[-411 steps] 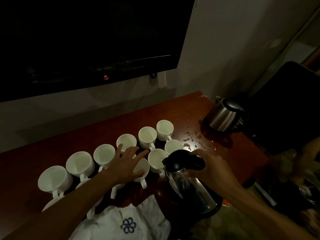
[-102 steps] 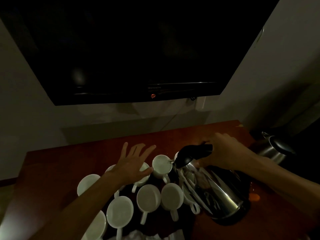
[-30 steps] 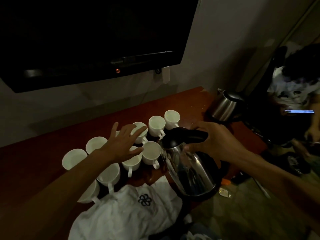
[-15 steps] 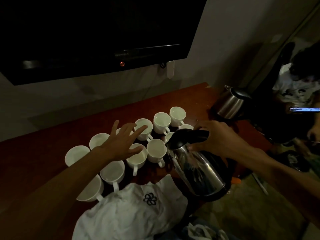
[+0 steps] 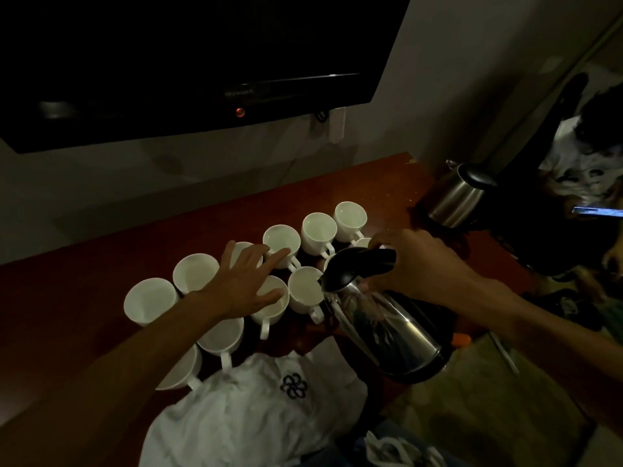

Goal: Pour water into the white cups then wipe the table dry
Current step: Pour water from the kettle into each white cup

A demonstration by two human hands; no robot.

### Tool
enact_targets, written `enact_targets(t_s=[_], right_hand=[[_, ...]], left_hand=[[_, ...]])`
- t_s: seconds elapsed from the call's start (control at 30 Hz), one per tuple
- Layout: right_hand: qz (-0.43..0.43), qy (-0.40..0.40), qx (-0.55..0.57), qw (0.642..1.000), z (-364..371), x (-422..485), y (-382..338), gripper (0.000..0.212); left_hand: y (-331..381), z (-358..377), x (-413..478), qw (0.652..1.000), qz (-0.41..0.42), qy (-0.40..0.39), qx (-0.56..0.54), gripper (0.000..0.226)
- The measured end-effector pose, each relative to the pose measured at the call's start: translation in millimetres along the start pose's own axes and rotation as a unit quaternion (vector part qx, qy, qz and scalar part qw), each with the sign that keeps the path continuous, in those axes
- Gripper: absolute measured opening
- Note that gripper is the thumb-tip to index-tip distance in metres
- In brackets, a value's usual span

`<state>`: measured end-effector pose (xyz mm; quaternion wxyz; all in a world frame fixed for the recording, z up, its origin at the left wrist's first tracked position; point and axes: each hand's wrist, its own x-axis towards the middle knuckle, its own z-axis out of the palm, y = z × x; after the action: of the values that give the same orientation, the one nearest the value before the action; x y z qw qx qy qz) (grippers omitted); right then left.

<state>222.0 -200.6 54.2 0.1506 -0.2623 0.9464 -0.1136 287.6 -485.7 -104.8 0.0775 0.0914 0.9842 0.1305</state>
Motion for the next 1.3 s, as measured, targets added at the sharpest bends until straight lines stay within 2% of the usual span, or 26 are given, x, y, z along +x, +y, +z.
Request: enact_targets(t_s=[0.83,1.3], right_hand=[[-0.006,-0.032,-0.051,0.998,8,27,-1,0.062],[0.002,-0.051,-0.058,0.997,0,27,-10,0.056]], left_hand=[[-7,11,-10,0.999,-0.035,-0.007,-0.011,0.082],[-11,13,-8,0.999,-0.034,-0.007,-0.015,0.081]])
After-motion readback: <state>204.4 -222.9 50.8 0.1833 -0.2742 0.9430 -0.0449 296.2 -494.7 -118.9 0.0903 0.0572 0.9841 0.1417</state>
